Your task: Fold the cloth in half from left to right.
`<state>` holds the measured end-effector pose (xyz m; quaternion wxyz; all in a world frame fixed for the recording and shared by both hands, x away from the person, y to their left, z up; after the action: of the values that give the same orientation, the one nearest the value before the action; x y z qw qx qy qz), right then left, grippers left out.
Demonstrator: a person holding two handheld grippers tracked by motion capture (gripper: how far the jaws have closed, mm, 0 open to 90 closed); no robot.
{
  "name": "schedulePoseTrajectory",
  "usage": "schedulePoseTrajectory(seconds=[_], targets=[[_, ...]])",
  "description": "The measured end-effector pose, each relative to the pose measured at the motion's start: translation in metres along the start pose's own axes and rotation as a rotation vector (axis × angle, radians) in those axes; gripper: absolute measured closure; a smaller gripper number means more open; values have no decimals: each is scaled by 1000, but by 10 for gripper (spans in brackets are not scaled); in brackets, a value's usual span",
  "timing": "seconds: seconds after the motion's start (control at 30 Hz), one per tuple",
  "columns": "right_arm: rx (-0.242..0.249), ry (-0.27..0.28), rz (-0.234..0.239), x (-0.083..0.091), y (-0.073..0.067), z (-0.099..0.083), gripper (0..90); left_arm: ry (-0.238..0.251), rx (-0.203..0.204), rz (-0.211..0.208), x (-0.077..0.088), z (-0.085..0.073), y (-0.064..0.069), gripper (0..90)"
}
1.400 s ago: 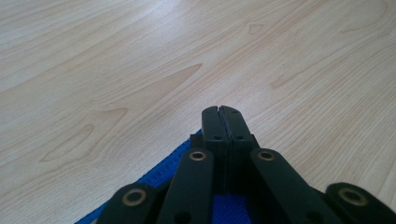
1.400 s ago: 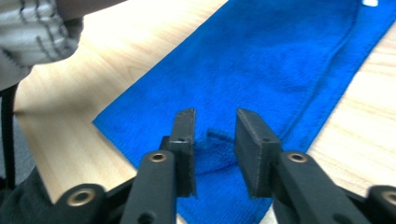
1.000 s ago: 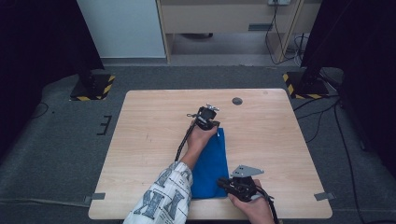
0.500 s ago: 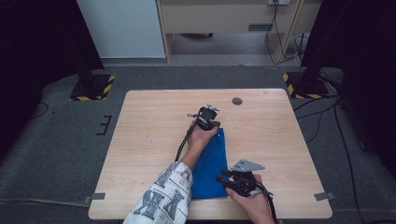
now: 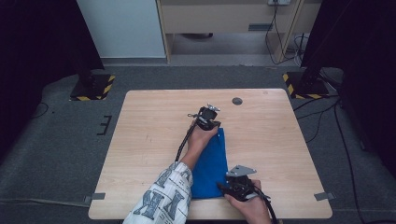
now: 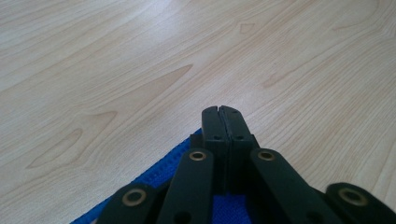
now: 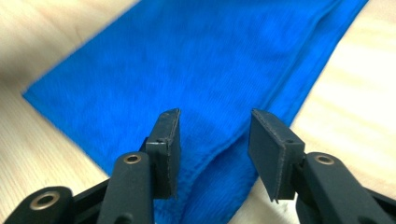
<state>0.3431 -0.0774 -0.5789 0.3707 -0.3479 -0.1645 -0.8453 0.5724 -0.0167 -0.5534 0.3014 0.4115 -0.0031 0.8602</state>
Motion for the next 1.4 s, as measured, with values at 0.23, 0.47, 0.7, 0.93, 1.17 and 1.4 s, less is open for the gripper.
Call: schedulePoseTrajectory(seconds=[0.23,0.47,0.7,0.93,1.17,1.4], targets=[[41,0,-13,-1,-2,-1,832,7,4,-2,1,1,1,893],[46,34,-12,6,-3,5,893,7,3,-6,1,1,1,892],[30,18,1,9,-5,-1,892,-5,-4,-7,-4,0,6,891],[-8,66,-8,11,4,6,513,40,-6,11,-2,5,3,490],[-34,92,-47,11,29,10,355,59,-55,-4,14,10,0,256],[-78,115,-55,2,58,22,210,59,-41,10,29,10,-8,127]])
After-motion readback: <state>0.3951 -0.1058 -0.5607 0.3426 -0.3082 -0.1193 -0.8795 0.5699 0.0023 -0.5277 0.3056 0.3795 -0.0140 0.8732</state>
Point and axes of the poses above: each handheld gripper's, and its own axes: x roughly backward along the jaws, z roughly out of its top, y roughly to its right, the point moved 8 cm from there along -x, roughly forward along the jaws, and after that the axes turned 11 degrees about x, right-handed, at the moved point
